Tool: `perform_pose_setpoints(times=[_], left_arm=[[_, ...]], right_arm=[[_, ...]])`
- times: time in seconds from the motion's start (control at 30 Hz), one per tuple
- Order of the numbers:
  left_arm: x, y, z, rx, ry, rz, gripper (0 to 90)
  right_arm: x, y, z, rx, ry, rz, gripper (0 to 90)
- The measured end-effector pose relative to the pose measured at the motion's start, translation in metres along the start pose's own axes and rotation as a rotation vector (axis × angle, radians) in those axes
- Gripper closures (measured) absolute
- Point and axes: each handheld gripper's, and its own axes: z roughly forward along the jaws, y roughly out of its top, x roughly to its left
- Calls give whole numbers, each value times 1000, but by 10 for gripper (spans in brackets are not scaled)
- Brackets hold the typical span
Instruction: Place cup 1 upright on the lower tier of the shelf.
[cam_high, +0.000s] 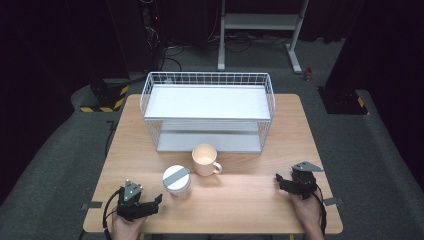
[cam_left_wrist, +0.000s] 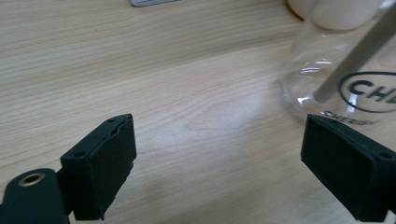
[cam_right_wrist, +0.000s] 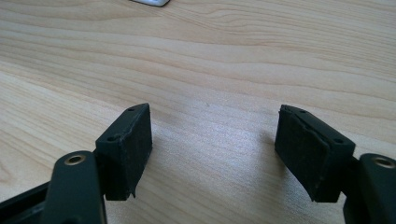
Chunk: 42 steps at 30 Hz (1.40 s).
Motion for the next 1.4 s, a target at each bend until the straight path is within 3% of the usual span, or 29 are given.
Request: perform_pose_setpoints(times=[0.5, 0.83, 1.17, 1.4], left_arm=[[-29, -4, -3, -10, -63, 31, 99], [-43, 0, 4, -2, -104, 57, 67], [-56, 13, 13, -9, -119, 72, 65], [-61, 23, 17, -40, -125, 80, 67]], right_arm=[[0, 0, 0, 0, 2, -2, 280], [0, 0, 0, 0, 2, -1, 280], [0, 0, 0, 0, 2, -1, 280], [0, 0, 0, 0, 2, -1, 280]])
